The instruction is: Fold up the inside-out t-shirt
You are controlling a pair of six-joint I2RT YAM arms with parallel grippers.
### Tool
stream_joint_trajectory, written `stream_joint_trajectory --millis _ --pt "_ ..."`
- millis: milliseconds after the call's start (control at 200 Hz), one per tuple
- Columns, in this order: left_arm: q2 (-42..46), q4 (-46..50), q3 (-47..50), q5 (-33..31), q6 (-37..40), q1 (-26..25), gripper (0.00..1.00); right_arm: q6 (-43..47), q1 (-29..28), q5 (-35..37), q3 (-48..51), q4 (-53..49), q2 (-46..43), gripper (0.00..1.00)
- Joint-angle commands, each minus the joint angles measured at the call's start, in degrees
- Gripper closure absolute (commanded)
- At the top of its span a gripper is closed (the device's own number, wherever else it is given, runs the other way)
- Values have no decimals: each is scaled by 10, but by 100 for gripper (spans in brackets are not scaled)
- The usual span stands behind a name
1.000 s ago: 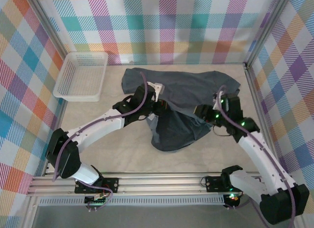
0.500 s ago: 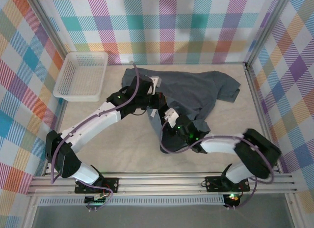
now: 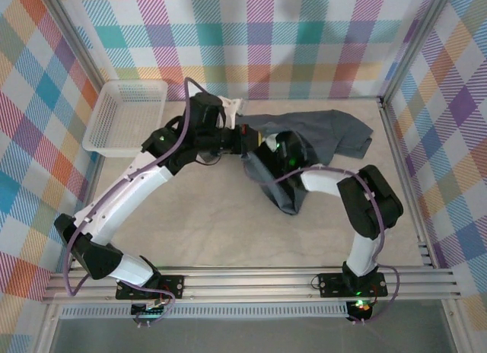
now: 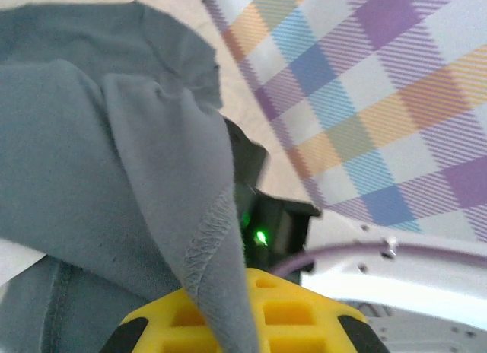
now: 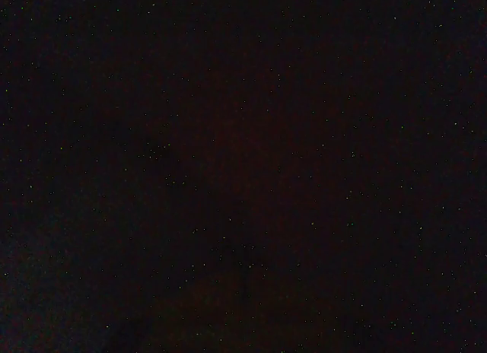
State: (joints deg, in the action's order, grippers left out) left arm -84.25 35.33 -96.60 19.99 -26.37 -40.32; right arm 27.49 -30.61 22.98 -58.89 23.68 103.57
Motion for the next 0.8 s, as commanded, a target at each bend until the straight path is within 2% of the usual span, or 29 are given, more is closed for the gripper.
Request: stream_joint_trajectory --millis 0,40,85,165,270,330,380,470,555,630,795 --pt "1 -5 -60 52 -12 -1 100 -125 5 -143 -77 -254 -1 100" --pt "-10 -8 -78 59 -15 -2 100 -171 7 -172 -104 -286 -3 100" --pt "-23 -8 -96 63 -12 -2 100 -212 12 -238 -111 -289 -11 100" --pt "-32 17 -121 23 6 -2 100 -294 17 -346 -54 -188 -44 100" --pt "-27 66 -131 -62 25 12 100 -413 37 -415 19 -71 -82 100" --pt "-18 67 -117 -68 14 32 100 -480 58 -475 46 -15 -91 100" --pt "-13 53 -103 -47 1 45 100 -512 65 -500 64 21 -98 100" --pt "-5 -7 -81 34 -8 48 100 -502 62 -491 39 -37 -86 100" --pt "-9 -74 -76 100 -33 40 100 -484 59 -437 -10 -132 -45 100" --pt "-24 -92 -111 116 -35 27 100 -495 57 -380 -22 -151 -13 100" --pt "-90 -51 -256 121 -34 13 100 -503 41 -247 -71 -235 44 100"
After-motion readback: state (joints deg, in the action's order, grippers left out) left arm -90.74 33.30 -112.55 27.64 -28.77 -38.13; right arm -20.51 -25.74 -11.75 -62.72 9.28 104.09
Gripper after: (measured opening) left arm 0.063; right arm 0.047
